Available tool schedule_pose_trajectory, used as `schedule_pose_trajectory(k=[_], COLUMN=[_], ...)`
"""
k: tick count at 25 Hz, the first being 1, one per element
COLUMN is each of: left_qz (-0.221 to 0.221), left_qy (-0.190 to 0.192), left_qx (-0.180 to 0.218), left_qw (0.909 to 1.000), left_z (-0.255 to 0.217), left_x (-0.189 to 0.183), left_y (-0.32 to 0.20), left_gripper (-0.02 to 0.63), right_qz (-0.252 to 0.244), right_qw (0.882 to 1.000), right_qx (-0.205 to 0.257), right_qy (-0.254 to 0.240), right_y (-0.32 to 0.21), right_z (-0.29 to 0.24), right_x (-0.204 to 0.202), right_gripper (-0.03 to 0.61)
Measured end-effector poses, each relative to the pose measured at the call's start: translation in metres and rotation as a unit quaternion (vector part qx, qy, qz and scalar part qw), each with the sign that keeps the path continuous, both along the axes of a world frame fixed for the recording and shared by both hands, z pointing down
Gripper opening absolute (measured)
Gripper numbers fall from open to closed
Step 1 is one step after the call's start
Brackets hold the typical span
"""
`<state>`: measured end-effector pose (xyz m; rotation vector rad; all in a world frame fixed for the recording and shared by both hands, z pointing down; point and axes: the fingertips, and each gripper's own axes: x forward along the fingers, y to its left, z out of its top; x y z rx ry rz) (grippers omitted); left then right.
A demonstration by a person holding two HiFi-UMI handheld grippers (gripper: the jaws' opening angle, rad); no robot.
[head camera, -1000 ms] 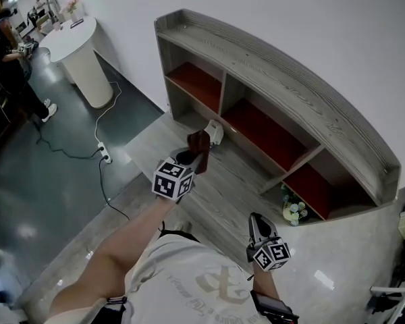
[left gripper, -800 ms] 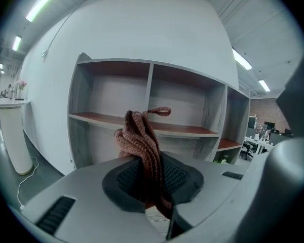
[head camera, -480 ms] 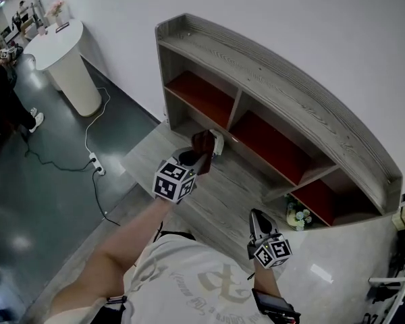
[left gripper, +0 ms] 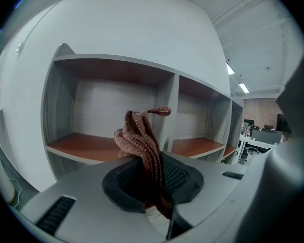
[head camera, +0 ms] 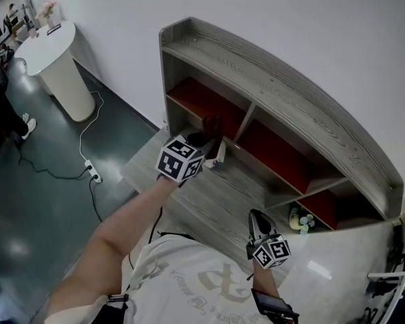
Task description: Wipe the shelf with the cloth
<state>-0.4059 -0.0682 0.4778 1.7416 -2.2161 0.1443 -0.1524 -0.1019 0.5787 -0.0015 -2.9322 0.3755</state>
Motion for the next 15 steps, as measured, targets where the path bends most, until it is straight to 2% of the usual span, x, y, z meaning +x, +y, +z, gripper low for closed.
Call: schedule_pose_trajectory(k=[7, 12, 15], left_qz=[0.068, 0.113, 0.139], left_qy=[0.020, 0.018, 0.015], left_qx=[0.002, -0.020, -0.055], left_qw=[0.9975, 0.9932, 0.9887], left_z=[-0.018, -0.022, -0.013], left_x=[-0.017, -0.017, -0.014], left_y=[-0.035, -0.064, -0.082], left_gripper=[0.078, 0.078, 0.078], right_qz=[0.021, 0.036, 0.046], right_qw=[1.000, 0.999, 0.999], right_qx=[0.003, 0.007, 0.009], right_qy=[0.003, 0.002, 0.001], right_y=[0.008, 0.011, 0.013], right_z=[0.003, 0.002, 0.001], right_x=[-0.011, -0.017, -0.018], right_gripper=[0.005, 0.005, 0.005])
